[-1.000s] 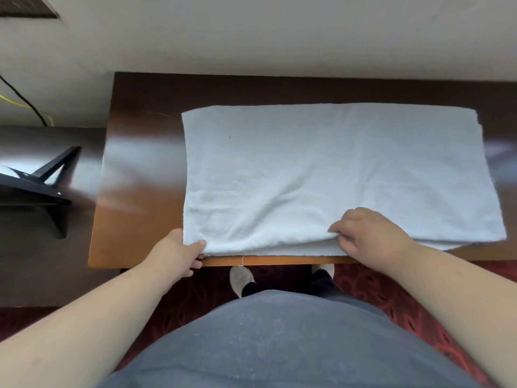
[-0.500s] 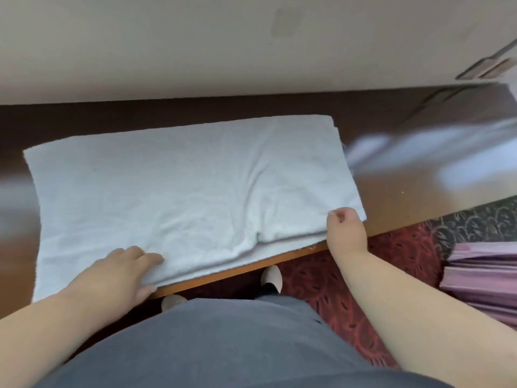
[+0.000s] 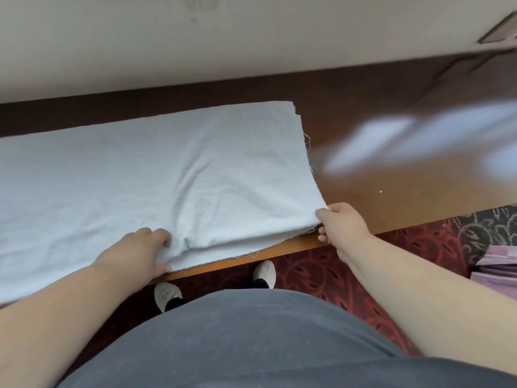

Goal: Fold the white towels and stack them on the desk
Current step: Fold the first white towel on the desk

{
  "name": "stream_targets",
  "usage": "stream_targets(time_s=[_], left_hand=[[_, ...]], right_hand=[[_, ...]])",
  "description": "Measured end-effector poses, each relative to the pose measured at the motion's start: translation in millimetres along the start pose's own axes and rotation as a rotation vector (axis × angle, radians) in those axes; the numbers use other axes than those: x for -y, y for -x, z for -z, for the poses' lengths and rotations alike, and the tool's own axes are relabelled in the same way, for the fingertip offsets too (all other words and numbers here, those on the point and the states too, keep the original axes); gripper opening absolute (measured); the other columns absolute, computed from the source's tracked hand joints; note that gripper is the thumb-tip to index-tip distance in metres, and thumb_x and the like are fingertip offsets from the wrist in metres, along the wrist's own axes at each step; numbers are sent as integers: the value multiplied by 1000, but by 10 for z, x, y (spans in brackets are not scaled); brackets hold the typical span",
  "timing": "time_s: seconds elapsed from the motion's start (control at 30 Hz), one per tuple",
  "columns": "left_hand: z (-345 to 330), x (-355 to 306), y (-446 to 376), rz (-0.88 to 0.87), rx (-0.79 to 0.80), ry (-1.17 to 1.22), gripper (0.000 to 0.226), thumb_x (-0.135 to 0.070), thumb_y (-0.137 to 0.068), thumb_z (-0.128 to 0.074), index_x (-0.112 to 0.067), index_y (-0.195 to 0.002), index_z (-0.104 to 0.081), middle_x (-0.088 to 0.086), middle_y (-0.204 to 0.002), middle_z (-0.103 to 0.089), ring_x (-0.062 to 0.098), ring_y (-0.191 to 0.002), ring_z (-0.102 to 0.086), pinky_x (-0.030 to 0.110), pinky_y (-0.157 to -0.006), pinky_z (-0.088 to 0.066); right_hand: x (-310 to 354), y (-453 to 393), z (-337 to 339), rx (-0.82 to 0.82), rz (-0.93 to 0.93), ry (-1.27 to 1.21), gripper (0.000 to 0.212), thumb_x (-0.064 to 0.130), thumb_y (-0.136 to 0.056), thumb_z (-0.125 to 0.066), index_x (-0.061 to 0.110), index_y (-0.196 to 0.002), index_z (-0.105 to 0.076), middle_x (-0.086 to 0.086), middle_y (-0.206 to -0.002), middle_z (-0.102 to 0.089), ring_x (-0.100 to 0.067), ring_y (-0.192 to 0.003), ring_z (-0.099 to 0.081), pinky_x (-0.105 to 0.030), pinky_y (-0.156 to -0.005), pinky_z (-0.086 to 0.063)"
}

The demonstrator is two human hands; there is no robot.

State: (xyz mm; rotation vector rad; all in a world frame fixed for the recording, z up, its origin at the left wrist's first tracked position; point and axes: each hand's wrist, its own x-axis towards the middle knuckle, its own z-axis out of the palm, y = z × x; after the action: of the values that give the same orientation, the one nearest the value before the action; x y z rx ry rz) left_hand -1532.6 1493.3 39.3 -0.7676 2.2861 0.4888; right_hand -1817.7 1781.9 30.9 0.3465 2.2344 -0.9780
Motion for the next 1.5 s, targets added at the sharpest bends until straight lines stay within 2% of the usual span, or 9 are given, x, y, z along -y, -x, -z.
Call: stream_targets(time_s=[0.23,0.33,0.47,0.63,0.73,0.9,1.0,1.27,1.5], left_hand=[[53,-338,89,159,9,-80,46,-48,-83,-68,-35,-119,-42,-6,-106,-42,18,-97,-46,33,-77,-43],[22,-716,150,20,-142,-47,49,-47,-84,-67,-34,-125,-43,-8,-118,-48,17,-111,-48,30,-79,-43],[-33,-1249,95,-86,-164,-24,52,-44,-90,-64,-33,-136,-41,-8,-130,-43,17,-124,-40,30,-88,-45],[-72,-1326,-30,15,-89,-220,20,-18,-96,-47,-21,-116,-49,-3,-107,-51,19,-100,-50,31,-74,-43],[-102,-1308,-6,-32,-193,-390,16,-18,-94,-46,-22,-109,-51,-5,-98,-57,20,-90,-55,31,-70,-36],[-179,-1102,-7,25,-266,-163,29,-41,-95,-53,-25,-118,-46,-4,-112,-51,20,-102,-46,32,-79,-43],[-200,-1042,-52,-22,-238,-114,20,-18,-95,-50,-24,-114,-48,-6,-107,-51,17,-96,-47,29,-74,-42],[-343,-900,-39,-145,-204,22,33,-23,-95,-51,-30,-127,-44,-8,-120,-49,15,-108,-47,29,-85,-45],[-350,-644,157,-175,-221,69,53,-48,-91,-56,-39,-140,-39,-9,-134,-41,17,-121,-42,31,-101,-39]], right_hand=[[-200,-125,252,99,209,155,14,36,-87,-63,24,-92,-56,-1,-77,-68,-7,-51,-62,-30,-51,-56],[-219,-204,254,192,201,317,15,39,-90,-65,29,-92,-54,1,-76,-71,-7,-46,-63,-23,-43,-48],[-206,-238,268,304,131,303,13,40,-92,-61,28,-97,-60,-1,-67,-72,-9,-44,-63,-28,-54,-54],[-194,-227,306,354,171,318,12,27,-95,-53,17,-97,-59,-5,-78,-72,-13,-58,-70,-32,-57,-61],[-193,-239,351,318,281,447,11,28,-93,-52,19,-93,-56,1,-76,-72,-12,-60,-71,-36,-59,-61],[-120,-301,398,321,298,788,23,39,-91,-49,17,-85,-51,-6,-77,-69,-23,-71,-69,-35,-67,-55],[-2,-356,403,304,323,936,22,41,-88,-53,19,-84,-50,-1,-77,-65,-17,-68,-61,-31,-55,-40],[223,-333,149,140,274,309,64,34,-83,-70,18,-139,-44,12,-98,-60,-4,-83,-58,-24,-65,-43],[600,-390,-32,192,53,403,50,51,-79,-73,11,-109,-66,-9,-102,-72,-33,-89,-70,-45,-89,-57]])
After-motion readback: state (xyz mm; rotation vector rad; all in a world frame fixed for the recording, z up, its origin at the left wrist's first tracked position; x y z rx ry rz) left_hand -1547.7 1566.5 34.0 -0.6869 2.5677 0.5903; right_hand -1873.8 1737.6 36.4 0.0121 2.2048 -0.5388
